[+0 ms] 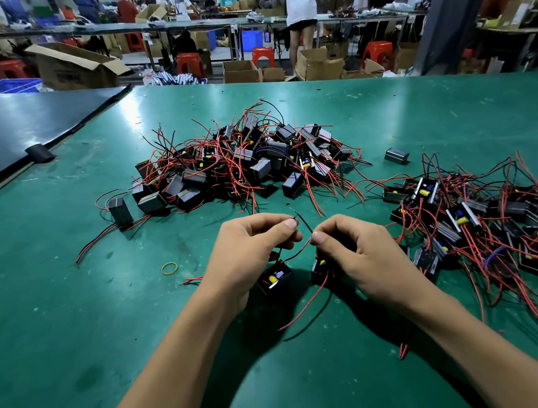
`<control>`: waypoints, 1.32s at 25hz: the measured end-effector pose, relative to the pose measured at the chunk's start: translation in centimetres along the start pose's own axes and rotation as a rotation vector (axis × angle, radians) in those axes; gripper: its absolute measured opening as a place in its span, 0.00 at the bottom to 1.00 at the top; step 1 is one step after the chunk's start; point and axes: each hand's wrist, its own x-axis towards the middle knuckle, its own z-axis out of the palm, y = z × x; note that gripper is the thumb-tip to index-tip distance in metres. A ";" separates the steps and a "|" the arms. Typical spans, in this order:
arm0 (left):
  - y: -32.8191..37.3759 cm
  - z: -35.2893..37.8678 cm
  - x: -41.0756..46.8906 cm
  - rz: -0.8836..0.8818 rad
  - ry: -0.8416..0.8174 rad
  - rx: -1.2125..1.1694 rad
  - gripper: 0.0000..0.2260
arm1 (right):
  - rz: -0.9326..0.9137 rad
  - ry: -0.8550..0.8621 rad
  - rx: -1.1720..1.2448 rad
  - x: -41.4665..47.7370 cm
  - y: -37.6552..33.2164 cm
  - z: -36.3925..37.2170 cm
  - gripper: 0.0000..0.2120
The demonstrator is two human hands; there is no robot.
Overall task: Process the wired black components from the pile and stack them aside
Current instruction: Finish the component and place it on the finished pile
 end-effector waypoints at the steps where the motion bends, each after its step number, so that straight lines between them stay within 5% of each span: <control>1: 0.0 0.1 0.0 0.002 -0.002 0.002 0.03 | -0.002 -0.012 -0.008 0.0 -0.1 0.0 0.06; 23: -0.2 0.0 0.2 0.030 0.022 -0.010 0.03 | -0.027 -0.028 -0.073 -0.3 -0.9 0.1 0.07; 33: -0.1 0.5 0.1 0.216 0.061 0.128 0.04 | -0.012 0.088 0.011 -0.1 -1.5 -0.1 0.03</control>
